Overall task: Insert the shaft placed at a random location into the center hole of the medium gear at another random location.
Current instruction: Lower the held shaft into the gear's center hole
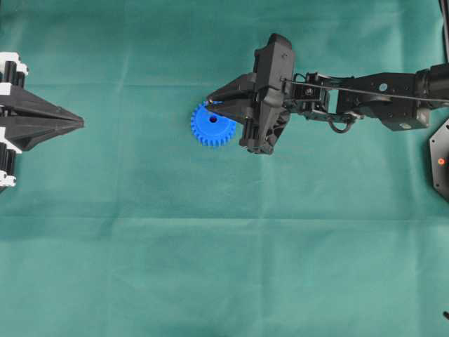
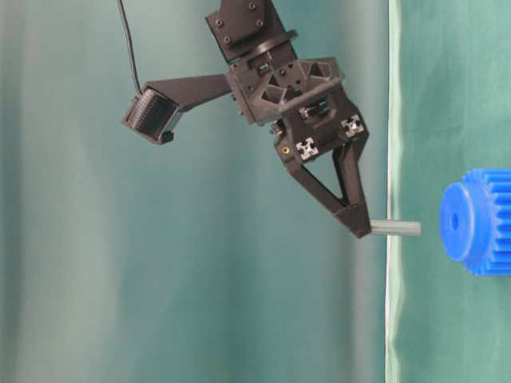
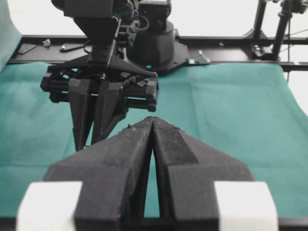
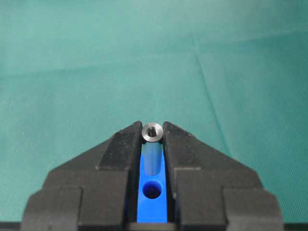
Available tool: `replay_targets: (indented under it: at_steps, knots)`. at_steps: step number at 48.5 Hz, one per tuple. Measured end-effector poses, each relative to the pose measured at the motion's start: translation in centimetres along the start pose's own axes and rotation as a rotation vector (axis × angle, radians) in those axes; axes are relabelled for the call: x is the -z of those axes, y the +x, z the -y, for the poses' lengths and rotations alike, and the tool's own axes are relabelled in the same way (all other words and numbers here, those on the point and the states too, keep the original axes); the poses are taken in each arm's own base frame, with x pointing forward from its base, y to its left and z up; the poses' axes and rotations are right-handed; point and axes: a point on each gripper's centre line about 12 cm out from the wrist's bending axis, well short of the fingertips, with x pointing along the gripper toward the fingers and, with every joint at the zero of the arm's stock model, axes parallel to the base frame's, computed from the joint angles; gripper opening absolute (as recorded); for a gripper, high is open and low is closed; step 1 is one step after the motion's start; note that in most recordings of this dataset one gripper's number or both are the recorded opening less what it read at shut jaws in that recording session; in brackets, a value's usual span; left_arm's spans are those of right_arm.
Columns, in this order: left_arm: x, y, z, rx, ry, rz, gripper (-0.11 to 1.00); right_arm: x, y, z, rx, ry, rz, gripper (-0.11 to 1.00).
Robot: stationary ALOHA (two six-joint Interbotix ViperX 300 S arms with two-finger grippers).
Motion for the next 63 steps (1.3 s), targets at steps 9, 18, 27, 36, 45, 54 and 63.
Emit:
replay_targets:
  at_steps: [9,18,27,36,45,54,63]
  knots:
    - [0.1,0.0,0.0,0.0,0.0,-0.003,0.0,0.4,0.2,0.1,0.002,0.0,-0.012,0.14]
    - [0.1,0.0,0.0,-0.002,0.0,-0.002,0.0,1.6,0.8,0.0,0.001,-0.001,-0.043,0.14]
    - [0.1,0.0,0.0,0.0,0.0,-0.003,0.0,2.6,1.3,0.1,0.002,-0.001,-0.069,0.14]
    - [0.0,0.0,0.0,0.0,-0.001,-0.002,0.0,3.0,1.5,0.1,0.003,-0.001,-0.08,0.13]
    - [0.0,0.0,0.0,-0.002,0.0,-0.002,0.0,3.3,1.6,0.1,0.003,-0.002,-0.086,0.14]
    - [0.1,0.0,0.0,0.0,0.0,-0.003,0.0,4.2,2.1,0.2,0.005,-0.002,-0.098,0.14]
    - [0.0,0.0,0.0,-0.002,0.0,-0.002,0.0,4.8,2.5,0.2,0.007,0.0,-0.107,0.14]
